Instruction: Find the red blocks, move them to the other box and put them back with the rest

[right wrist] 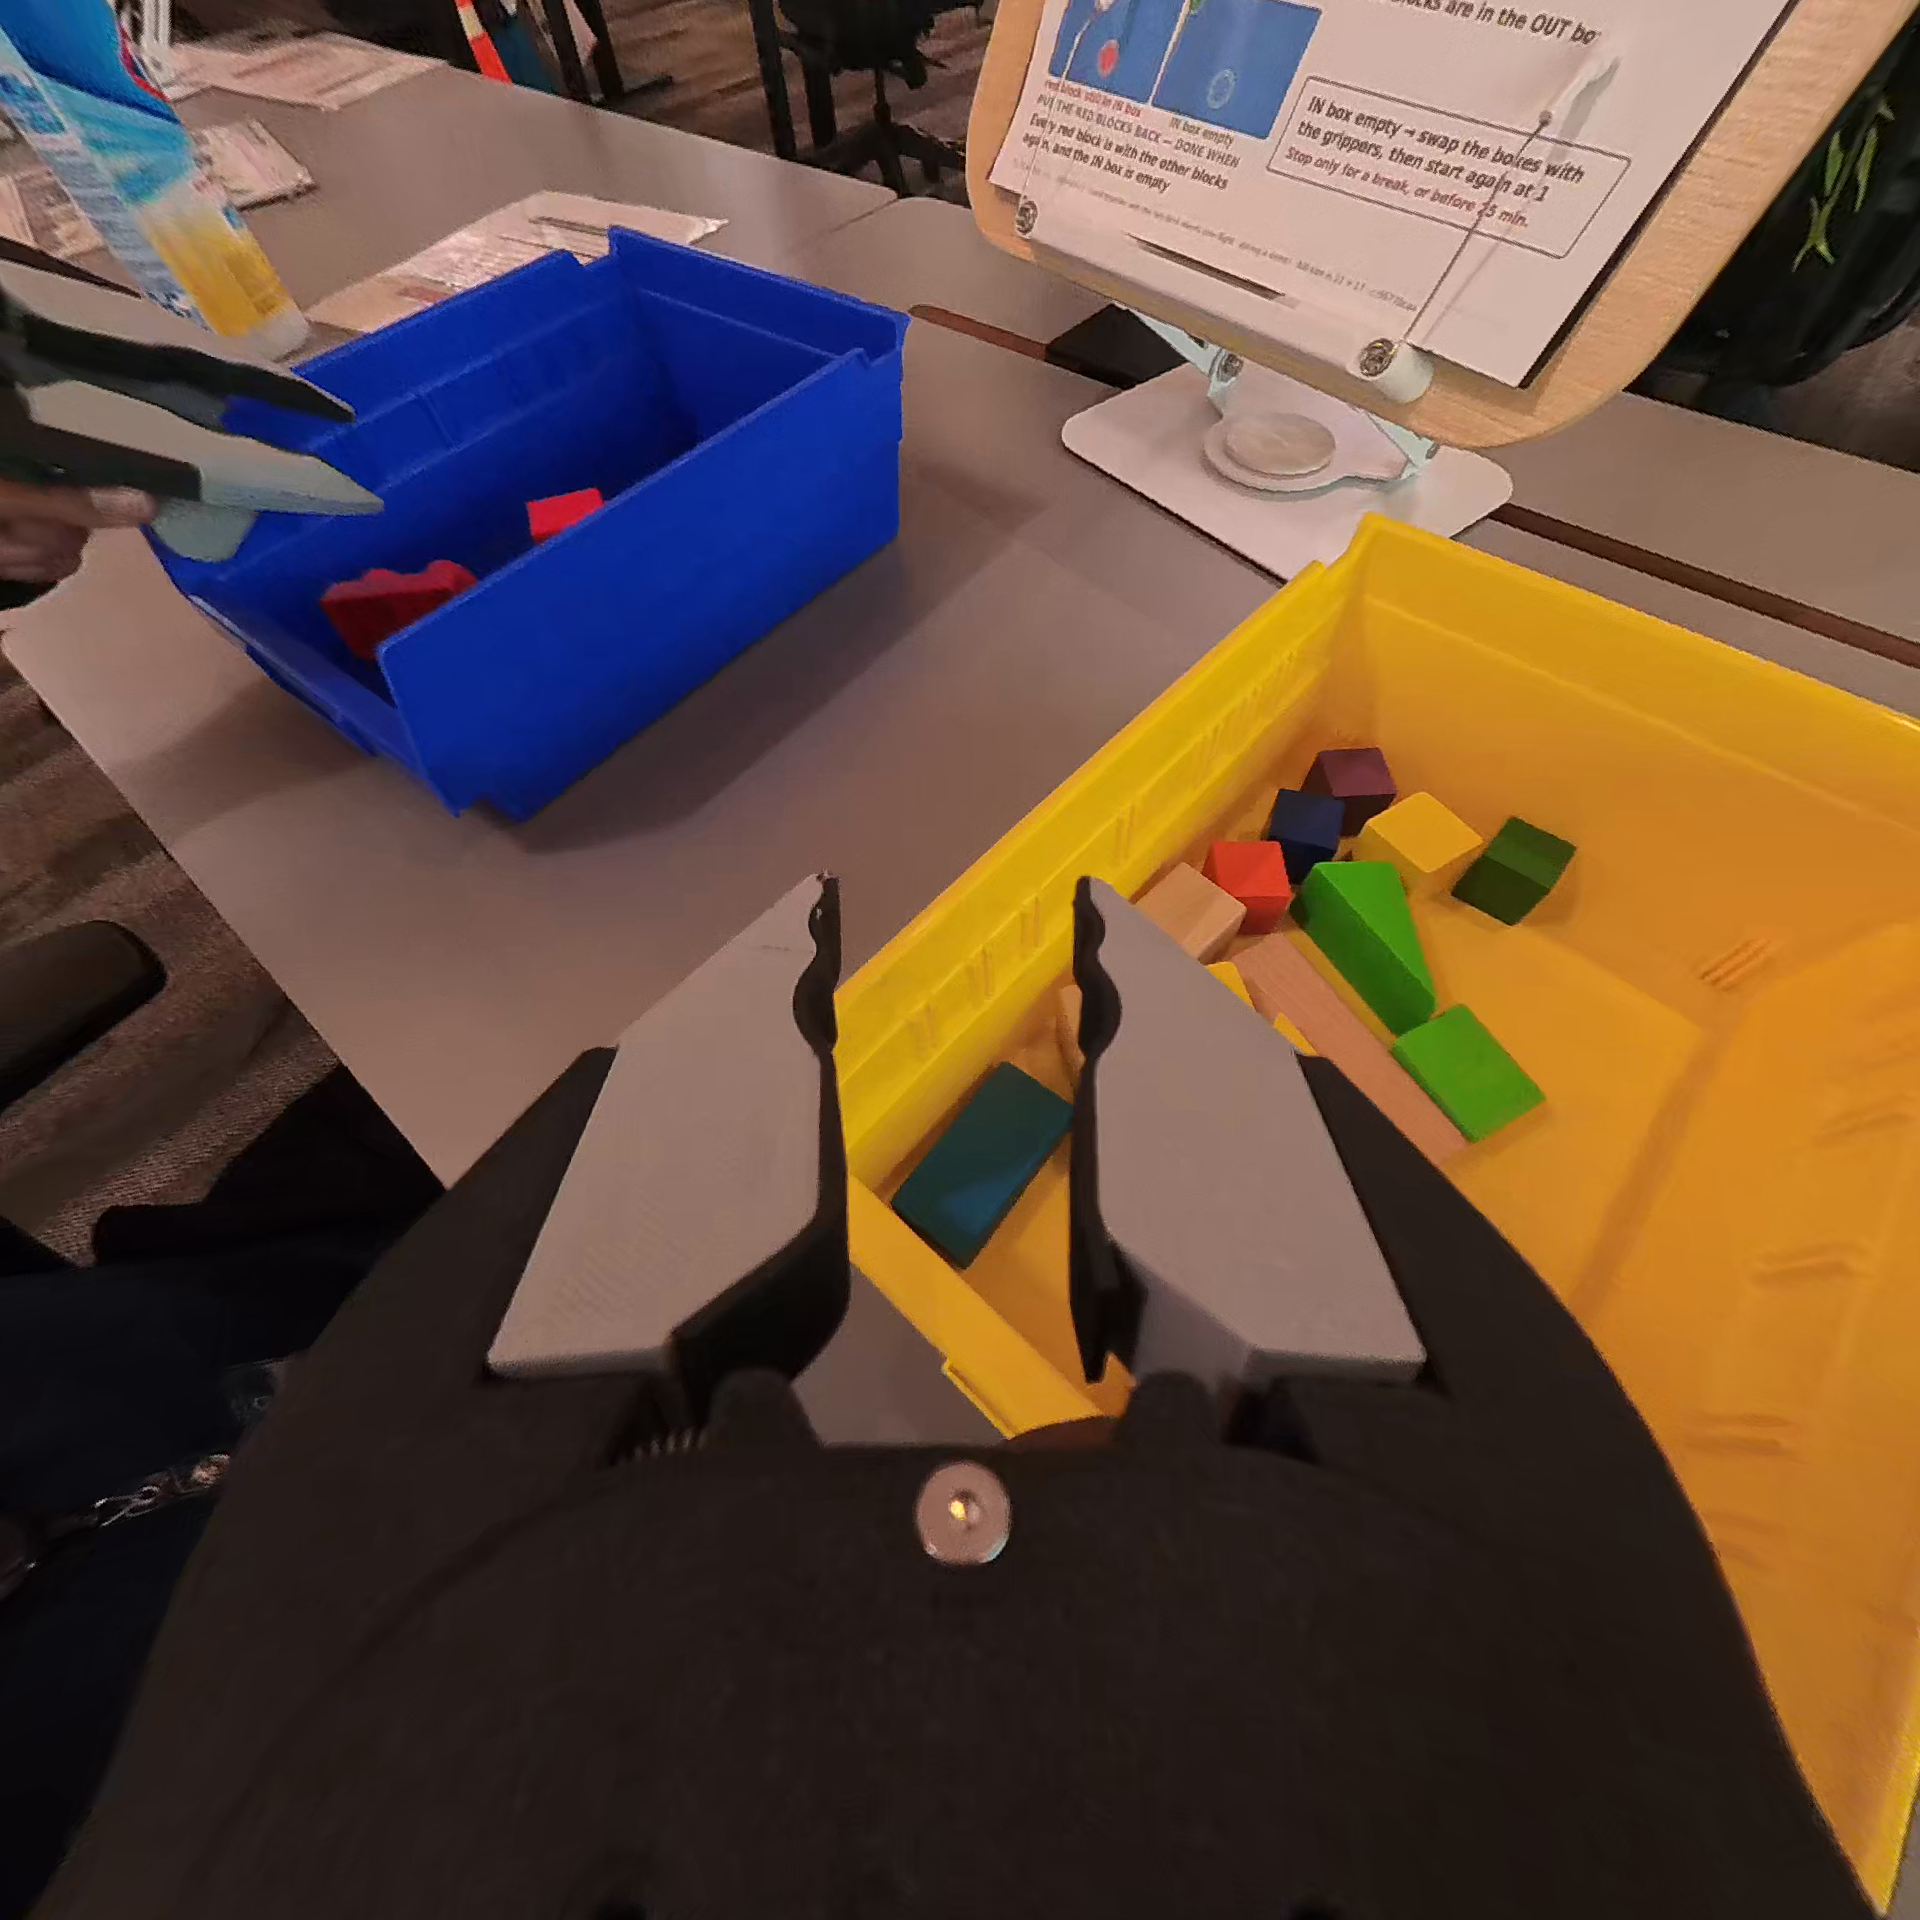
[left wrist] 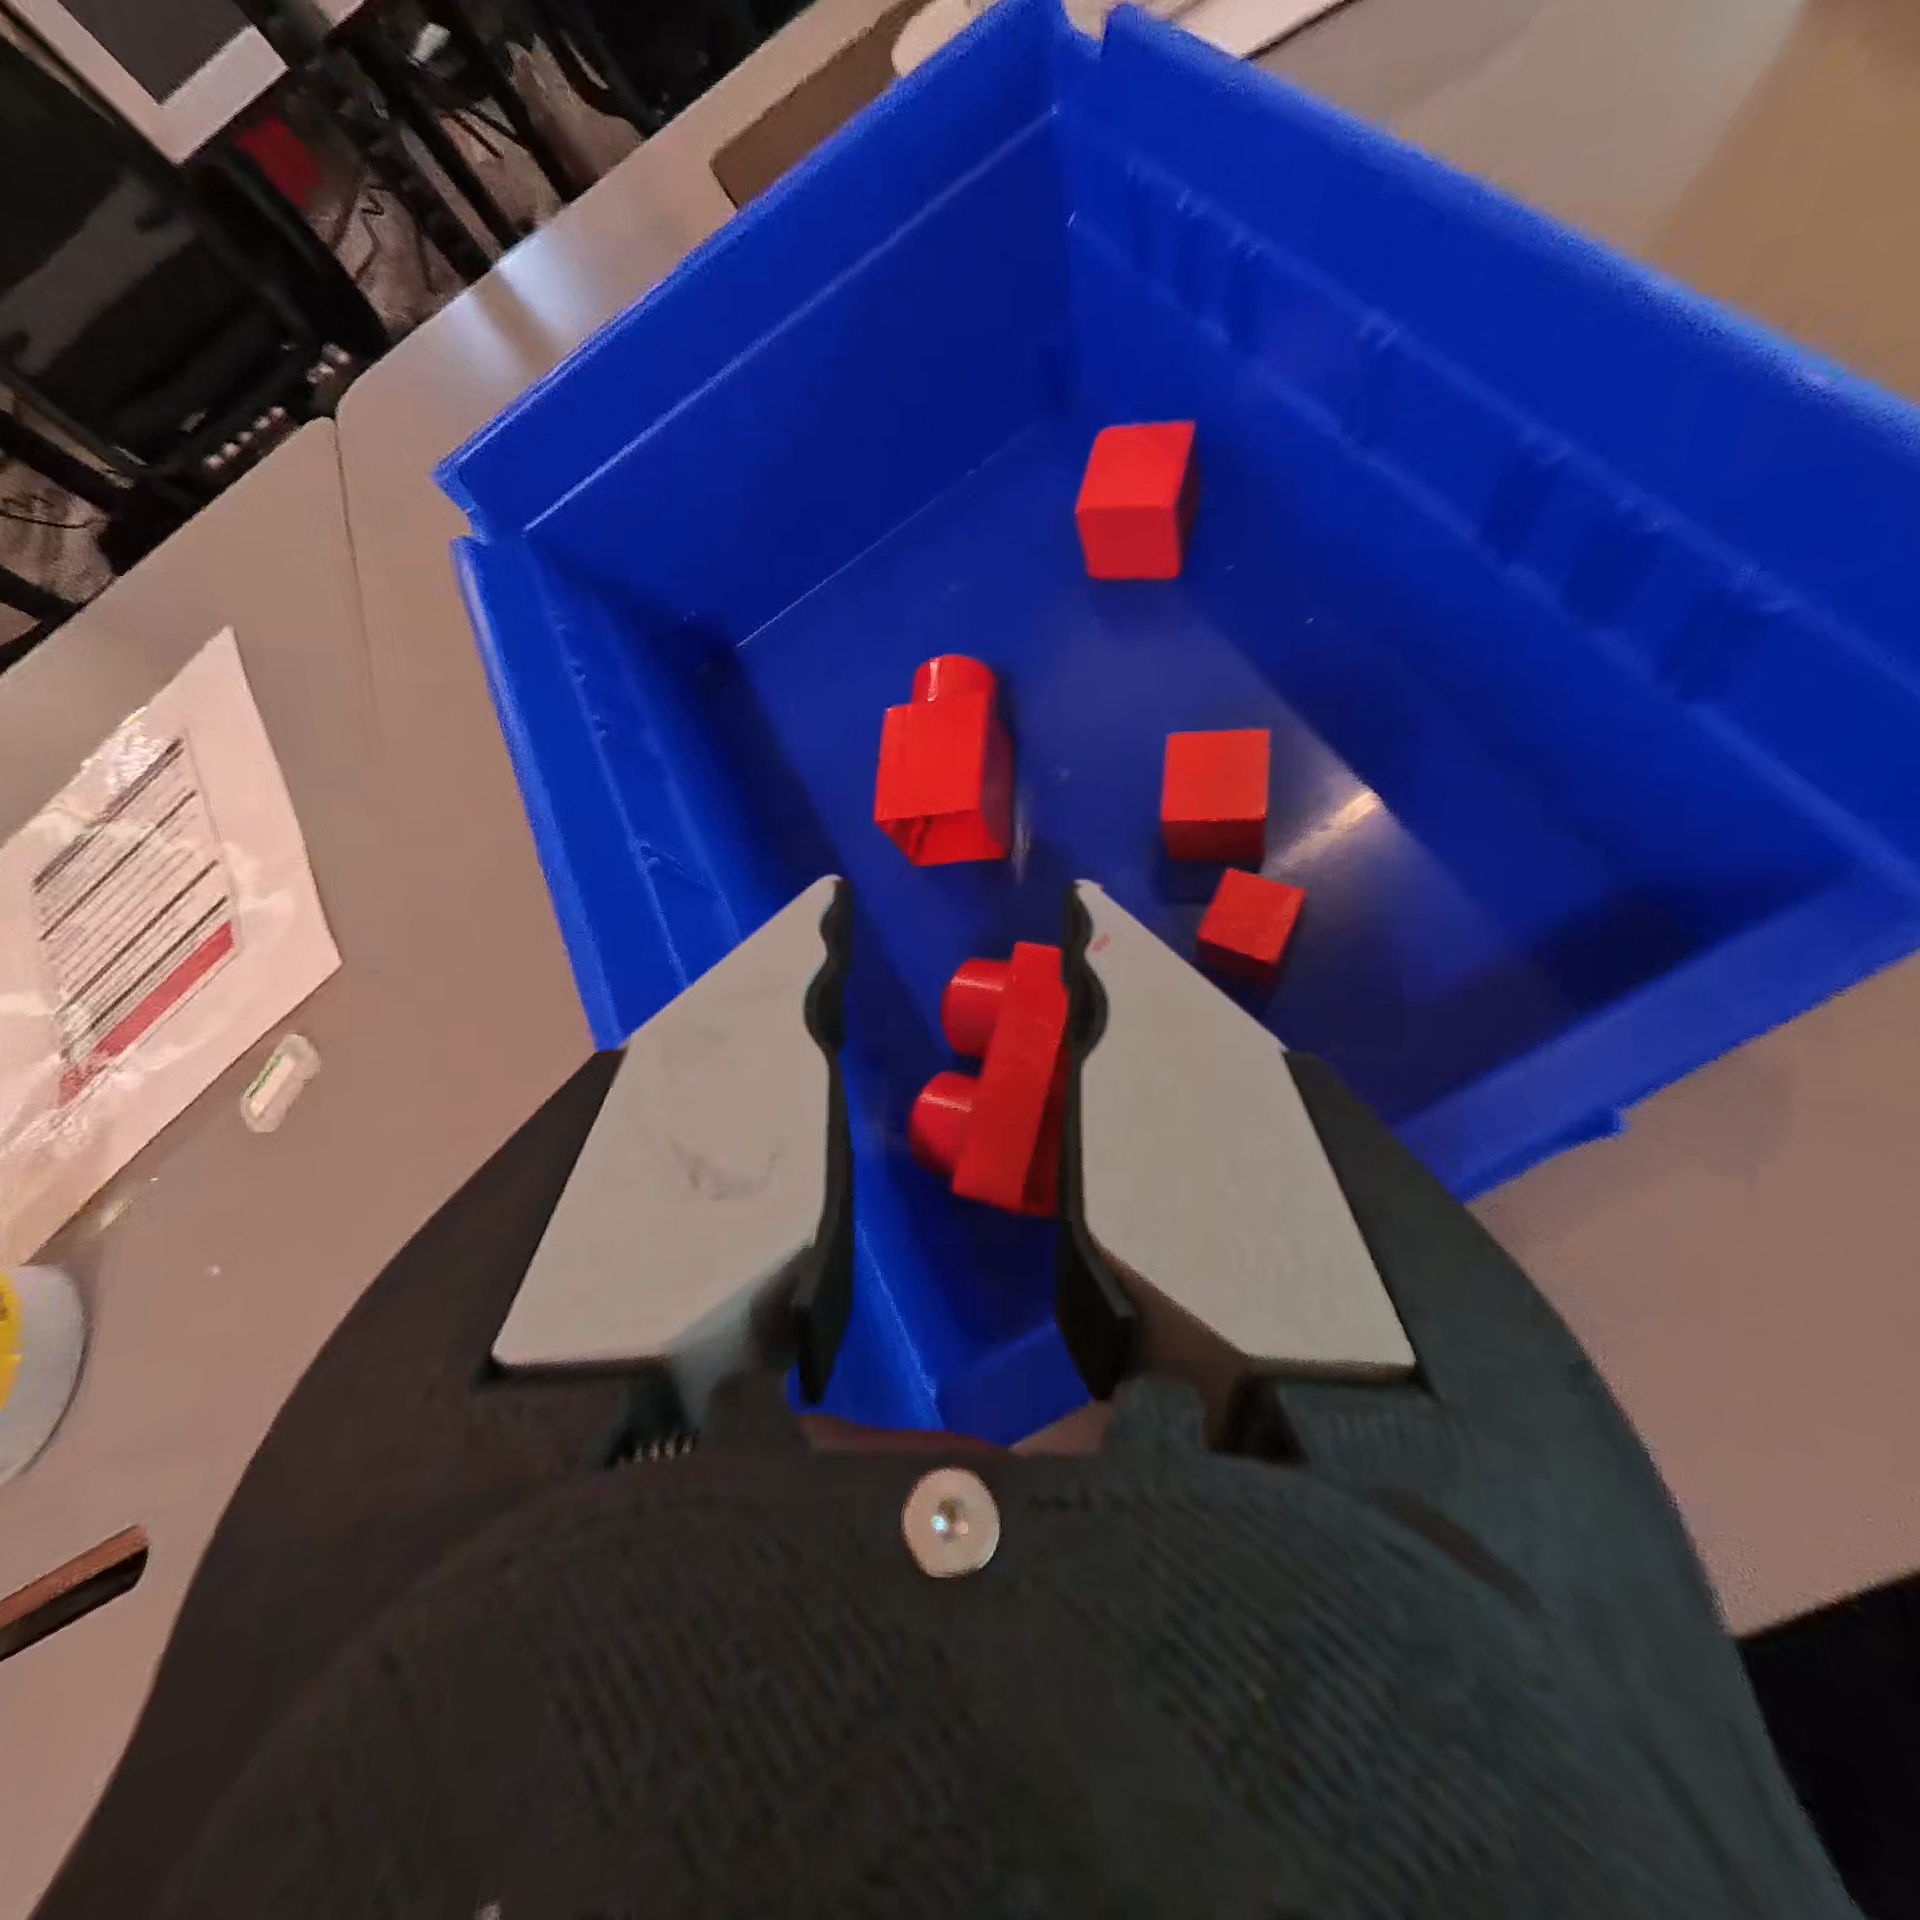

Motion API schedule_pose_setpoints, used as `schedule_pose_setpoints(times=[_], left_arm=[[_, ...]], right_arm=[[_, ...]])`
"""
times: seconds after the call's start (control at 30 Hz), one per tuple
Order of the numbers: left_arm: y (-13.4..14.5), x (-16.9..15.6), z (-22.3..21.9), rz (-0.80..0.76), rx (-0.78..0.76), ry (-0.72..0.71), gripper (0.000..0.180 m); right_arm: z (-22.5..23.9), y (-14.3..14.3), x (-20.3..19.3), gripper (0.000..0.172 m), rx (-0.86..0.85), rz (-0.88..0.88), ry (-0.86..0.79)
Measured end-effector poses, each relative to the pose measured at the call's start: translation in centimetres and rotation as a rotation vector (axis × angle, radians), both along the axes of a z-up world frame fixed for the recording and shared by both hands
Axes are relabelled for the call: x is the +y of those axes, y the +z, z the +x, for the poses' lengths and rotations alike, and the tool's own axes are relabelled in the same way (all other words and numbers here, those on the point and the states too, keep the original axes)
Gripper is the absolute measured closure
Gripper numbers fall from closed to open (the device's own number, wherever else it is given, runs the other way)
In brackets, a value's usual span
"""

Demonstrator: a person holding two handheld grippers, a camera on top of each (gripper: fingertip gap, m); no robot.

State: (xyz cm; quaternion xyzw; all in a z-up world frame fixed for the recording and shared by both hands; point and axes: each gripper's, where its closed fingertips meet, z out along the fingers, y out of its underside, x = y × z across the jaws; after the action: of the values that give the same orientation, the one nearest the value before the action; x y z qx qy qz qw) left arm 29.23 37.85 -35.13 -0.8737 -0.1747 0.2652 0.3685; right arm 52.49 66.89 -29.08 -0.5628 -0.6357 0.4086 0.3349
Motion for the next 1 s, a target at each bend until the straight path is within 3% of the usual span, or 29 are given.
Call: schedule_pose_setpoints(times=[0.1,0.27,0.3,0.37,0.43,0.5,0.57,0.63,0.7,0.77,0.87,1.0], left_arm=[[-1.6,-0.2,0.5,-0.113,-0.037,-0.043,0.150],[-5.6,-0.9,1.4,-0.453,-0.190,-0.145,0.143],[-6.2,-1.3,1.4,-0.529,-0.217,-0.159,0.149],[-6.5,-2.0,-0.3,-0.666,-0.172,-0.100,0.152],[-6.7,-2.6,-1.9,-0.781,-0.077,-0.040,0.175],[-6.4,-1.5,-2.4,-0.773,0.038,-0.064,0.177],[-5.1,-0.4,-2.8,-0.676,0.143,-0.046,0.177],[-1.7,0.7,-3.2,-0.520,0.290,-0.021,0.177],[3.9,2.8,-2.0,-0.275,0.504,-0.054,0.177],[8.4,5.5,2.5,0.019,0.560,-0.199,0.177],[12.8,8.4,10.1,0.388,0.450,-0.429,0.178],[14.8,10.9,19.1,0.757,0.034,-0.701,0.178]], right_arm=[[-0.1,-0.3,-0.5,0.129,-0.009,0.028,0.017],[-0.3,-0.9,-1.0,0.129,-0.025,0.025,0.036],[-0.3,-0.8,-1.0,0.129,-0.025,0.025,0.036],[-0.2,-0.5,-1.0,0.129,-0.019,0.029,0.036],[0.1,0.0,-1.0,0.129,-0.002,0.034,0.032],[0.3,0.5,-1.0,0.130,0.013,0.035,0.031],[0.5,0.5,-0.8,0.130,0.014,0.037,0.027],[0.5,0.4,-0.8,0.130,0.009,0.034,0.027],[0.4,0.5,-1.3,0.130,0.011,0.009,0.045],[0.3,0.7,-2.7,0.128,0.020,-0.040,0.099],[0.2,1.6,-6.0,0.125,0.054,-0.114,0.226],[1.1,4.2,-11.4,0.120,0.170,-0.163,0.422]])
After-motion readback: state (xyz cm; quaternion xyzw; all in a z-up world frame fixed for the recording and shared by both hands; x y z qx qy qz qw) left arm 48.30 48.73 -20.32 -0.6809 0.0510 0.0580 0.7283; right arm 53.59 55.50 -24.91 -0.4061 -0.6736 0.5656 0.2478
